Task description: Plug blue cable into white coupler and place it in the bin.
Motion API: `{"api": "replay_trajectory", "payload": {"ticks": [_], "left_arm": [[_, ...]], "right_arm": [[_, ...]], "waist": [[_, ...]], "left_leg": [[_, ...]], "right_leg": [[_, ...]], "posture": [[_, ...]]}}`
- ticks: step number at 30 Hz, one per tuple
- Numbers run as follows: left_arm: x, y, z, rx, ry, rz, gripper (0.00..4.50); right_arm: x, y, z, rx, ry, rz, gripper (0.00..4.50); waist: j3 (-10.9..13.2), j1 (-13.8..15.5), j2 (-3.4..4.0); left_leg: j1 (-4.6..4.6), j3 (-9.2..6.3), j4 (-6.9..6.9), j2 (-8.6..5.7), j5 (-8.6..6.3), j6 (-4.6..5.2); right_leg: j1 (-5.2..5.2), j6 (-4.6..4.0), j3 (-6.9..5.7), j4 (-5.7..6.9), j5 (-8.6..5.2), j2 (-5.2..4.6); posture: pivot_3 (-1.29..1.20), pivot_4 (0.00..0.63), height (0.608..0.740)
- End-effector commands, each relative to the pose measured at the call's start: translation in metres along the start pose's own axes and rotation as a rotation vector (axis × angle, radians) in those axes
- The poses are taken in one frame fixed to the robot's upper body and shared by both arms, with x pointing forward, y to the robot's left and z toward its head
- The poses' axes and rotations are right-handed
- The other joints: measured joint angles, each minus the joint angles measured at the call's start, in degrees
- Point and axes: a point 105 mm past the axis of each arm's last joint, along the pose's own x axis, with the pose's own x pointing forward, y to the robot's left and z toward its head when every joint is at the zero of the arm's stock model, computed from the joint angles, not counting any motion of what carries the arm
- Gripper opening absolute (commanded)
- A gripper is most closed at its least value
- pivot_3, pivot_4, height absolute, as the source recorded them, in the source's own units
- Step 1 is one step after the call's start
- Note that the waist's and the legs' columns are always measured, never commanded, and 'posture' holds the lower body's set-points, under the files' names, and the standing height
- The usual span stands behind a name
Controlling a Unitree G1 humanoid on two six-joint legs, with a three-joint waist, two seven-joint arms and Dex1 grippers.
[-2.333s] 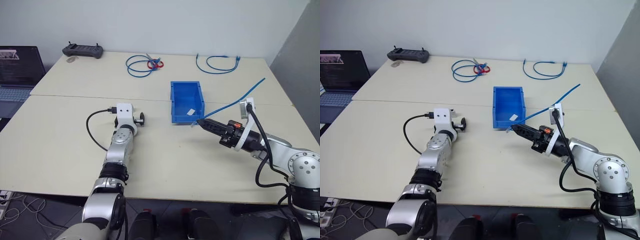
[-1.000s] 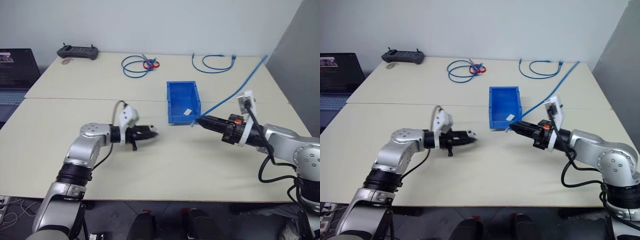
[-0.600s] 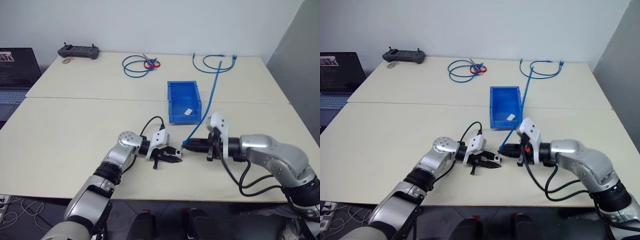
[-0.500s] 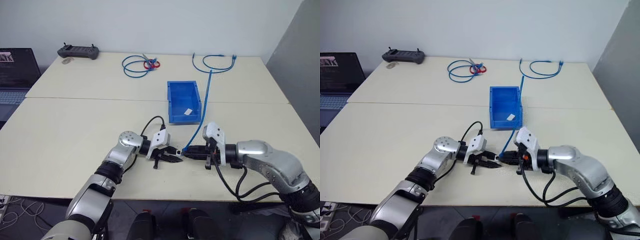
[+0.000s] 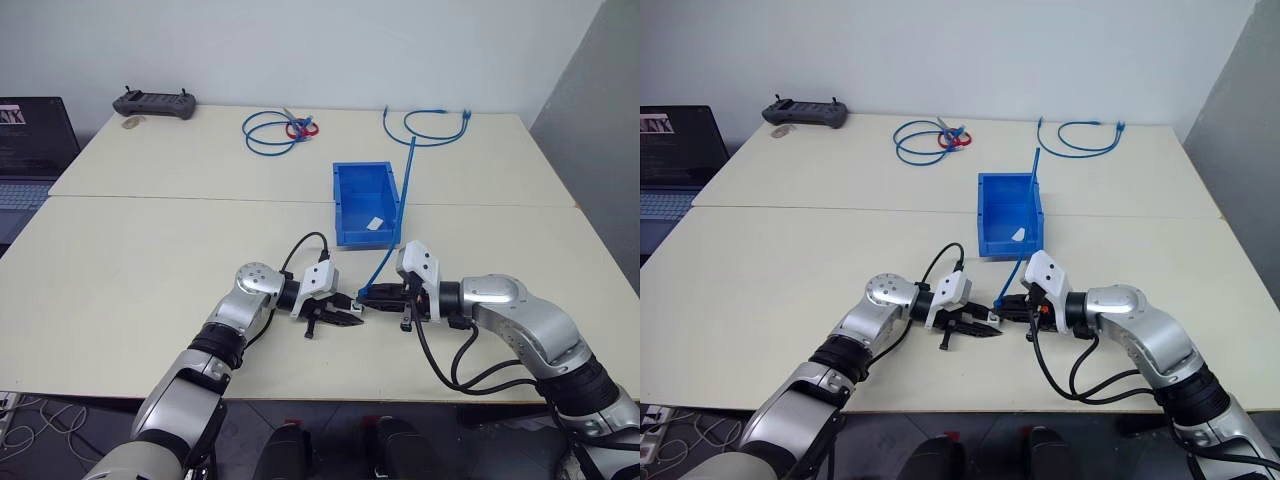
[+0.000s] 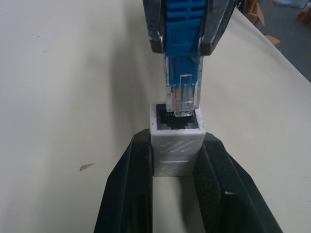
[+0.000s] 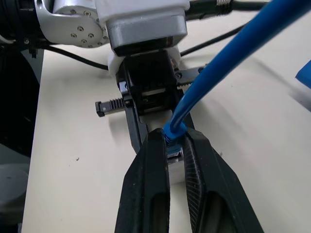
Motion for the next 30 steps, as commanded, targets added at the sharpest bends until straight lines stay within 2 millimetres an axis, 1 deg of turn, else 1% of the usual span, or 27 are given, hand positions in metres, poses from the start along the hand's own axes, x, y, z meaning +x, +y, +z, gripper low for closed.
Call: {"api": "replay_trajectory", "payload": {"ticks": [1,5,8,11,15,21,25,27,30], "left_arm": [[0.001,-0.004,-0.003,0.003,0.017,-0.019,0.79],[0.0,-0.003,-0.003,0.003,0.02,-0.011,0.79],[-0.001,-0.002,-0.002,0.006,0.021,-0.004,0.79],[-0.002,-0.001,-0.003,0.005,0.023,0.003,0.79],[-0.001,-0.003,-0.003,0.003,0.019,0.003,0.79],[-0.001,-0.002,-0.001,0.006,0.013,0.012,0.79],[-0.002,0.0,0.0,0.01,0.01,0.029,0.79],[-0.003,0.0,0.001,0.01,0.01,0.032,0.79],[-0.004,-0.001,-0.001,0.011,0.012,0.037,0.79]], "right_arm": [[0.001,0.004,-0.005,-0.042,0.027,0.029,0.15],[0.007,0.004,-0.013,-0.068,0.065,0.044,0.15],[0.012,0.001,-0.019,-0.07,0.076,0.037,0.15],[0.014,0.001,-0.025,-0.091,0.103,0.04,0.15],[0.018,0.002,-0.032,-0.1,0.139,0.054,0.15],[0.02,0.008,-0.043,-0.108,0.214,0.132,0.15],[0.025,0.017,-0.063,-0.046,0.27,0.201,0.15],[0.026,0.018,-0.071,-0.015,0.292,0.21,0.15],[0.029,0.017,-0.082,0.045,0.318,0.215,0.15]], "waist": [[0.0,0.0,0.0],[0.0,0.0,0.01],[0.0,0.0,-0.01],[-0.1,0.0,-0.01],[-0.1,-0.1,0.0],[-0.1,-0.2,0.02],[-0.2,-0.2,0.03],[-0.5,-0.2,0.0],[-0.9,-0.3,-0.03]], "left_leg": [[0.01,0.0,0.0,0.0,0.0,0.0],[0.03,-0.01,0.0,0.0,0.0,0.0],[0.1,-0.01,0.0,0.0,0.0,0.0],[0.26,-0.04,0.0,0.01,0.0,0.0],[0.38,-0.05,0.01,0.02,0.0,0.0],[0.55,-0.08,0.0,0.05,0.0,0.0],[0.6,-0.06,0.0,0.05,0.0,0.0],[0.63,-0.07,0.0,0.05,0.0,0.0],[0.93,-0.03,-0.07,0.07,-0.01,0.0]], "right_leg": [[0.0,0.01,0.0,0.0,0.0,0.01],[0.02,0.01,0.0,0.01,-0.01,0.01],[0.1,0.01,-0.01,0.02,-0.01,0.01],[0.27,0.24,-0.03,0.0,-0.14,0.02],[0.38,0.24,-0.03,0.01,-0.14,0.01],[0.55,0.23,-0.05,0.0,-0.15,0.01],[0.59,0.22,-0.03,0.0,-0.15,0.01],[0.62,0.23,-0.03,-0.01,-0.15,0.0],[0.82,0.18,0.0,-0.02,-0.18,0.0]], "posture": [[0.0,0.15,0.74],[0.0,0.15,0.74],[0.0,0.15,0.74],[0.0,0.15,0.74],[0.0,0.15,0.74],[0.0,0.15,0.74],[0.0,0.15,0.74],[0.0,0.15,0.74],[0.0,0.15,0.74]]}}
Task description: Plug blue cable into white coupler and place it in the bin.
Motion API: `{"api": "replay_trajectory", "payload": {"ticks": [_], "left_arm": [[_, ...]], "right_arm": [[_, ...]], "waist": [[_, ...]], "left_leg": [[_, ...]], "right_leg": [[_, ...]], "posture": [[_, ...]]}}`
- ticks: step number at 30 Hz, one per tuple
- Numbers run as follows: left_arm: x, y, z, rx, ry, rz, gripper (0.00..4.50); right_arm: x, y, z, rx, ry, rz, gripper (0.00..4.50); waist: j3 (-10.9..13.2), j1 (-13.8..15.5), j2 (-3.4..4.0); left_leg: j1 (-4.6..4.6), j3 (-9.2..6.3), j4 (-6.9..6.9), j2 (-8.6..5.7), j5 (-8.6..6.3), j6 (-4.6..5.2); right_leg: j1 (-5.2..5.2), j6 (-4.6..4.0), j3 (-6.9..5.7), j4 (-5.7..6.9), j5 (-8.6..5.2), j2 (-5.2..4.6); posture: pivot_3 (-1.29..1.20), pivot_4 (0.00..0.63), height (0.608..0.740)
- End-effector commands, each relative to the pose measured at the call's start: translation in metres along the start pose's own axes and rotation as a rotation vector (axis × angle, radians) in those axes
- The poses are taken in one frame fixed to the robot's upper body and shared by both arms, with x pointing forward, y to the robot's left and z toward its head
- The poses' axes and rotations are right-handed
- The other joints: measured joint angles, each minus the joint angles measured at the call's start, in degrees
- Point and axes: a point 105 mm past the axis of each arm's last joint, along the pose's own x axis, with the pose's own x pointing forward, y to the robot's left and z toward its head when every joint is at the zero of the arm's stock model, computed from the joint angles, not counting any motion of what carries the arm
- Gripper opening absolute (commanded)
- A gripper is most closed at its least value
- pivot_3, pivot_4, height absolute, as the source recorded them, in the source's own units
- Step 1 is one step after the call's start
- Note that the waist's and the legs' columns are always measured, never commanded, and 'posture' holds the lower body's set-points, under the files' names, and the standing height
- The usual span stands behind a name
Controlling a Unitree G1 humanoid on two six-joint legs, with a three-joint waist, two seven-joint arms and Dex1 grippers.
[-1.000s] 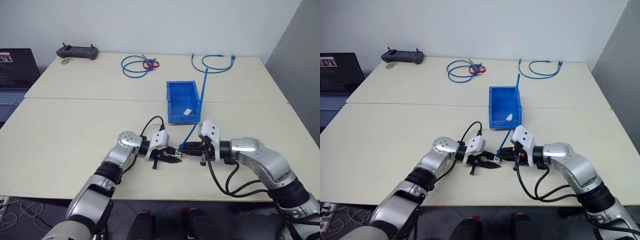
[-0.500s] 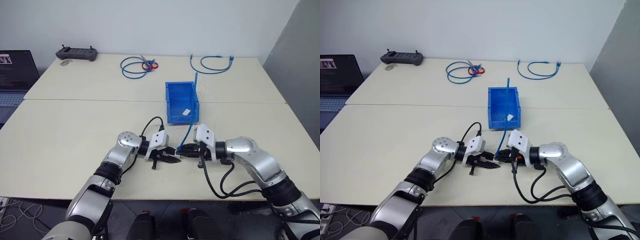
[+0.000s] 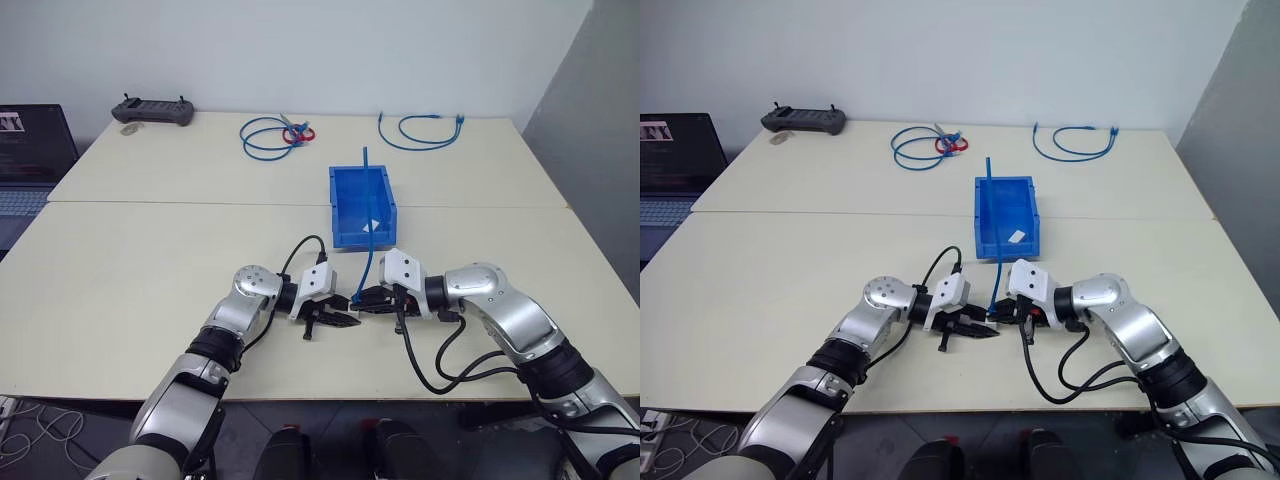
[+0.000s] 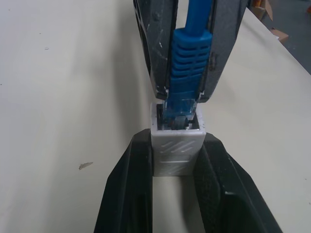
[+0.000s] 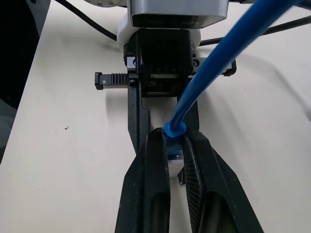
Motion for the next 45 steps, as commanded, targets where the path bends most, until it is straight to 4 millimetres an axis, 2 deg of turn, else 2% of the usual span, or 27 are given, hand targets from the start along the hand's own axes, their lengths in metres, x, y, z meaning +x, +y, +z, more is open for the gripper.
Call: {"api": "replay_trajectory", "payload": {"ticks": [1,3,4,9,11,14,16,18,20,22,25,26,27,28,31,33,36,39,41,42,45], "left_arm": [[-0.002,0.0,0.007,0.035,-0.011,0.004,0.79],[-0.003,-0.001,0.006,0.033,-0.014,0.017,0.79],[-0.004,-0.001,0.007,0.026,-0.02,0.025,1.14],[-0.025,0.003,0.016,-0.025,-0.089,0.148,2.17],[-0.038,-0.001,0.019,-0.068,-0.122,0.21,2.67],[-0.063,-0.004,0.026,-0.108,-0.156,0.351,3.22],[-0.079,-0.002,0.034,-0.126,-0.189,0.47,3.62],[-0.097,0.0,0.052,-0.139,-0.257,0.597,4.04],[-0.106,-0.001,0.066,-0.147,-0.311,0.698,4.41],[-0.11,-0.001,0.076,-0.166,-0.362,0.78,4.46],[-0.111,-0.002,0.087,-0.202,-0.42,0.853,4.46],[-0.11,-0.001,0.088,-0.212,-0.43,0.867,4.5],[-0.109,-0.001,0.088,-0.223,-0.436,0.878,4.5],[-0.108,0.0,0.087,-0.234,-0.438,0.887,4.5],[-0.11,0.003,0.084,-0.263,-0.44,0.916,4.5],[-0.117,0.009,0.08,-0.289,-0.445,0.945,4.5],[-0.123,0.015,0.075,-0.308,-0.437,0.975,4.5],[-0.139,0.03,0.058,-0.348,-0.368,1.108,4.5],[-0.141,0.033,0.044,-0.378,-0.316,1.129,4.5],[-0.144,0.033,0.038,-0.382,-0.297,1.153,4.5],[-0.157,0.033,0.029,-0.377,-0.29,1.223,4.5]], "right_arm": [[0.017,0.025,-0.065,0.194,0.195,0.11,0.15],[0.017,0.021,-0.065,0.192,0.187,0.089,0.15],[0.016,0.017,-0.064,0.193,0.176,0.074,0.15],[0.004,0.0,-0.03,0.178,0.051,-0.038,0.15],[-0.005,-0.007,-0.007,0.18,-0.018,-0.089,0.15],[-0.026,-0.029,0.039,0.239,-0.165,-0.183,0.15],[-0.038,-0.047,0.061,0.296,-0.237,-0.254,0.15],[-0.052,-0.08,0.083,0.395,-0.323,-0.358,0.15],[-0.062,-0.113,0.095,0.488,-0.38,-0.465,0.15],[-0.067,-0.135,0.102,0.546,-0.405,-0.529,0.15],[-0.072,-0.163,0.102,0.619,-0.408,-0.638,0.15],[-0.071,-0.169,0.101,0.625,-0.398,-0.66,0.83],[-0.07,-0.172,0.1,0.634,-0.389,-0.666,0.91],[-0.068,-0.173,0.097,0.635,-0.369,-0.662,1.33],[-0.071,-0.176,0.093,0.611,-0.333,-0.678,2.04],[-0.087,-0.178,0.082,0.605,-0.317,-0.73,2.63],[-0.105,-0.178,0.074,0.575,-0.316,-0.798,3.26],[-0.125,-0.161,0.075,0.512,-0.432,-0.789,3.86],[-0.137,-0.146,0.06,0.461,-0.437,-0.826,3.86],[-0.143,-0.135,0.046,0.41,-0.413,-0.878,3.86],[-0.146,-0.102,0.02,0.244,-0.327,-0.979,3.86]], "waist": [[-0.3,-0.2,0.0],[-0.7,-0.2,0.03],[-0.8,-0.3,0.03],[-0.9,-0.3,0.06],[-0.9,-0.3,0.08],[-0.7,-0.5,0.23],[-0.4,-0.3,0.39],[-0.2,-0.2,0.45],[-0.1,-0.5,0.46],[-0.1,-0.1,0.44],[-0.1,0.2,0.4],[-0.1,0.2,0.4],[-0.1,0.2,0.4],[-0.1,0.2,0.4],[-0.1,0.1,0.4],[-0.1,0.1,0.41],[-0.1,0.2,0.41],[-0.1,0.3,0.4],[-0.1,0.2,0.41],[-0.1,0.1,0.41],[-0.1,0.2,0.41]], "left_leg": [[0.05,0.02,-0.02,0.01,0.0,0.0],[0.15,0.06,-0.06,0.09,0.0,0.0],[0.17,0.06,-0.08,0.12,-0.01,0.01],[0.21,0.03,-0.1,0.24,0.0,0.01],[0.18,0.01,-0.1,0.26,0.0,0.0],[0.12,0.05,-0.1,0.3,-0.01,0.0],[0.03,0.02,-0.1,0.25,-0.01,-0.01],[-0.01,0.03,-0.09,0.22,0.0,-0.01],[-0.01,0.07,-0.08,0.26,0.0,-0.01],[-0.11,0.03,-0.08,0.21,0.0,-0.02],[-0.13,-0.03,-0.18,0.11,-0.01,-0.02],[-0.2,-0.01,-0.18,0.09,-0.02,-0.02],[-0.24,0.06,-0.17,0.08,-0.02,-0.02],[-0.51,0.05,-0.13,0.03,-0.02,-0.02],[-0.93,0.13,-0.12,-0.02,-0.02,-0.03],[-0.98,0.13,-0.15,0.0,-0.02,-0.03],[-1.01,0.1,-0.17,0.01,-0.02,-0.03],[-0.99,0.09,-0.16,0.01,-0.02,-0.03],[-0.98,0.04,-0.15,0.01,-0.02,-0.03],[-0.97,0.06,-0.16,0.01,-0.02,-0.03],[-1.0,-0.05,-0.2,0.03,-0.02,-0.03]], "right_leg": [[0.02,-0.02,0.01,0.0,-0.01,0.0],[0.05,-0.04,0.03,0.01,-0.03,0.03],[0.05,-0.06,0.03,0.02,-0.05,0.06],[0.05,-0.12,0.09,0.05,-0.08,0.29],[0.03,-0.12,0.09,0.06,-0.08,0.23],[-0.05,-0.12,0.13,0.06,-0.08,0.16],[-0.12,-0.13,0.07,0.07,-0.08,0.02],[-0.14,-0.13,0.07,0.08,-0.08,-0.03],[-0.18,-0.15,0.06,0.08,-0.04,-0.03],[-0.23,-0.19,0.04,0.06,0.01,-0.05],[-0.19,-0.44,-0.02,-0.01,0.15,-0.12],[-0.2,-0.46,-0.02,-0.04,0.15,-0.14],[-0.26,-0.46,0.06,-0.05,0.16,-0.14],[-0.42,-0.46,0.04,-0.05,0.17,-0.19],[-0.87,-0.45,0.11,-0.01,0.2,-0.24],[-0.95,-0.49,0.1,-0.01,0.22,-0.24],[-0.96,-0.5,0.05,-0.03,0.22,-0.24],[-0.91,-0.49,0.06,-0.06,0.21,-0.23],[-0.9,-0.48,0.01,-0.05,0.21,-0.22],[-0.91,-0.47,0.04,-0.03,0.21,-0.21],[-0.88,-0.45,-0.02,-0.07,0.19,-0.2]], "posture": [[0.0,0.15,0.74],[0.0,0.15,0.74],[0.0,0.15,0.74],[0.0,0.15,0.74],[0.0,0.15,0.74],[0.0,0.15,0.74],[0.0,0.15,0.74],[0.0,0.15,0.74],[0.0,0.15,0.74],[0.0,0.15,0.74],[0.0,0.15,0.74],[0.0,0.15,0.74],[0.0,0.15,0.74],[0.0,0.15,0.74],[0.0,0.15,0.74],[0.0,0.15,0.74],[0.0,0.15,0.74],[0.0,0.15,0.74],[0.0,0.15,0.74],[0.0,0.15,0.74],[0.0,0.15,0.74]]}}
